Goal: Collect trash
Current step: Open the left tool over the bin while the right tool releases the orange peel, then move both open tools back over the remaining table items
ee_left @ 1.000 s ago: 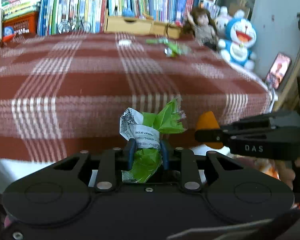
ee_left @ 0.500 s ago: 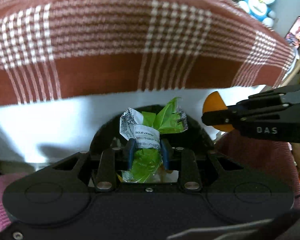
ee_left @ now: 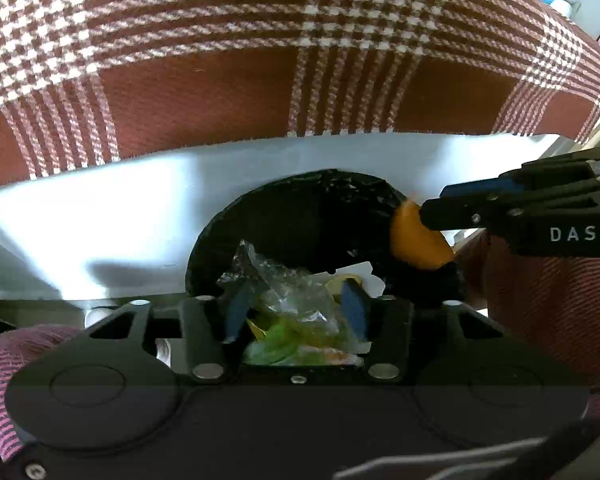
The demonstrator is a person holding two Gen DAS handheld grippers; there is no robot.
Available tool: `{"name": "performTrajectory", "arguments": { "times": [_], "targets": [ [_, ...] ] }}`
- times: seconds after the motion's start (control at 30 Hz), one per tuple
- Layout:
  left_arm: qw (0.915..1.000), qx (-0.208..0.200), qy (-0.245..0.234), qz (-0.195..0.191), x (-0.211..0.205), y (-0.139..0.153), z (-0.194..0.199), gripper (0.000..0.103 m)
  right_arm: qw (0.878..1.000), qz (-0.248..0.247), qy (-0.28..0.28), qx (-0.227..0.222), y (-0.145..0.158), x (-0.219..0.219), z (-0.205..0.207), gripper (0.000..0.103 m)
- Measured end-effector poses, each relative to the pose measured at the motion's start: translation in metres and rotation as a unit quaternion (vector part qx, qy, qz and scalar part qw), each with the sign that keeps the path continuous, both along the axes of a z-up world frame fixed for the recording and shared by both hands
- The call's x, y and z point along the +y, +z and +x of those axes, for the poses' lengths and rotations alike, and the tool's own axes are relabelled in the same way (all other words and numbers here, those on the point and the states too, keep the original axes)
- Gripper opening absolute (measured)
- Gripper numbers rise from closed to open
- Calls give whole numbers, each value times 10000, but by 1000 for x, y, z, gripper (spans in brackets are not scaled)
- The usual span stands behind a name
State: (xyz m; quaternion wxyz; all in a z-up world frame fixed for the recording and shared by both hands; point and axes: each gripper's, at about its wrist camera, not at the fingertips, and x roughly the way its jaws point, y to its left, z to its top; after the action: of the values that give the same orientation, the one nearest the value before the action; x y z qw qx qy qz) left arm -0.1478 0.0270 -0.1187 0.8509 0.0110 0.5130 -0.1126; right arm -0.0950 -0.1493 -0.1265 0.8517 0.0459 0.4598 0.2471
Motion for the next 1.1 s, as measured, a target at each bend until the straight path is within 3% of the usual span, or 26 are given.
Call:
{"name": "performTrajectory", "arguments": {
  "times": [0.23,0.6,0.8,1.1],
  "targets": [
    [9995,-271,-142,124,-8,24,1,76,9997,96,-63,-194,15,-12,-2,57],
    [9899,-1394,-202,-125,-7,116,15,85,9917,239,-166,-1250,88,-30,-1,63],
    [9825,-1857,41,-120,-6,151,50,86,9825,180,-580,-1759,122,-47,18,64],
    [9751,-2127,546,-293,-1,167,136,88,9720,21,-1320,-1942,143,-74,76,66]
  ]
}}
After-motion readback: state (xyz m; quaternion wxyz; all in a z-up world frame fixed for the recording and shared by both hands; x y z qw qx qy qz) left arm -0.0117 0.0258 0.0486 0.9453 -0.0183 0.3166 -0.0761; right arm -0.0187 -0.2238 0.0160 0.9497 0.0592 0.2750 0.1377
